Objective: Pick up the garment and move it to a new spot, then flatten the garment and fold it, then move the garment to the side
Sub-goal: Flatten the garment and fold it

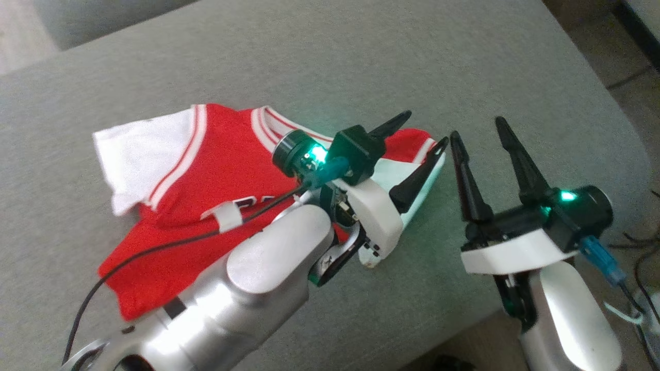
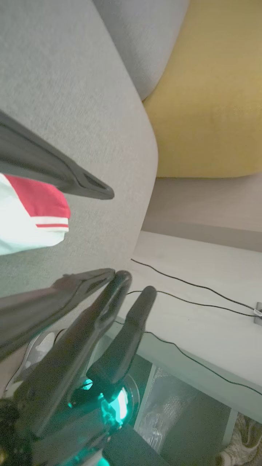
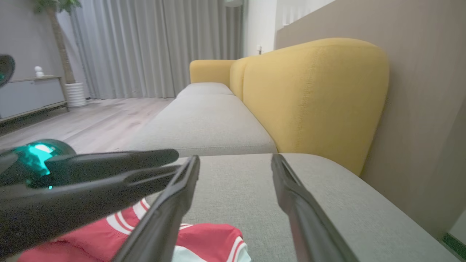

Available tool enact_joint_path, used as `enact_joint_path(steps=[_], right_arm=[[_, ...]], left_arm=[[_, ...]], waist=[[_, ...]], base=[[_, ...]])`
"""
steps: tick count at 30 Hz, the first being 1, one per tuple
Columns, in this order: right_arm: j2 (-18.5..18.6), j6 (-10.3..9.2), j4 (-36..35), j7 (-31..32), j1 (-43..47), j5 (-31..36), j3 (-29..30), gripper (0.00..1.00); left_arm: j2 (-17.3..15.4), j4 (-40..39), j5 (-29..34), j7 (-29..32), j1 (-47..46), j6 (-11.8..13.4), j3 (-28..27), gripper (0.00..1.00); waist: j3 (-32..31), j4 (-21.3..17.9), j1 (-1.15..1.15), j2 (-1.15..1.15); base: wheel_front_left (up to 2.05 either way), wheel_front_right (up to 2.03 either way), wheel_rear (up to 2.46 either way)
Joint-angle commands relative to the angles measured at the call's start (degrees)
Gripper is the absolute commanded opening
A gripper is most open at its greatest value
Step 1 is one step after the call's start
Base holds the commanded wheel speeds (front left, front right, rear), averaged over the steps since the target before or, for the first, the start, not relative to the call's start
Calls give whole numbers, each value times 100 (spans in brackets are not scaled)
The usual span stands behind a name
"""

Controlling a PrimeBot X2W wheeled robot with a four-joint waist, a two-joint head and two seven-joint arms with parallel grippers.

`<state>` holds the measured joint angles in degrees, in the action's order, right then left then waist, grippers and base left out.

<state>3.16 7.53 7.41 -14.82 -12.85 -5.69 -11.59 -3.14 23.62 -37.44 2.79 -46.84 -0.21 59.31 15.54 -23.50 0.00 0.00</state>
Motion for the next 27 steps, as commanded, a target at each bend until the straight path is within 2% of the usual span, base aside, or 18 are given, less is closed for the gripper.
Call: enact_joint_path(steps=[1, 9, 14, 15, 21, 27], right_arm=[[-27, -4, -189, -18, 137, 134, 32, 100], [23, -4, -179, -18, 511, 437, 377, 100], [116, -4, -152, -18, 701, 500, 449, 100], [116, -4, -152, -18, 701, 500, 449, 100], [178, -4, -84, -18, 870, 529, 478, 100], [215, -4, -43, -18, 902, 531, 446, 100]], left_arm=[[-172, -364, 118, -223, -79, 199, -255, 100], [-1155, -931, 74, -671, 952, 965, -693, 100], [-1771, -1001, -33, -947, 1804, 1455, -965, 100], [-1771, -1001, -33, -947, 1804, 1455, -965, 100], [-2117, -934, -555, -1306, 2807, 1844, -1461, 100], [-2273, -756, -969, -1422, 3316, 1934, -1804, 100]], waist=[[-232, 307, 0, 0], [-661, 793, 0, 0], [-862, 984, 0, 0], [-862, 984, 0, 0], [-960, 1146, 0, 0], [-947, 1224, 0, 0]], base=[[0, 0, 0], [0, 0, 0], [0, 0, 0], [0, 0, 0], [0, 0, 0], [0, 0, 0]])
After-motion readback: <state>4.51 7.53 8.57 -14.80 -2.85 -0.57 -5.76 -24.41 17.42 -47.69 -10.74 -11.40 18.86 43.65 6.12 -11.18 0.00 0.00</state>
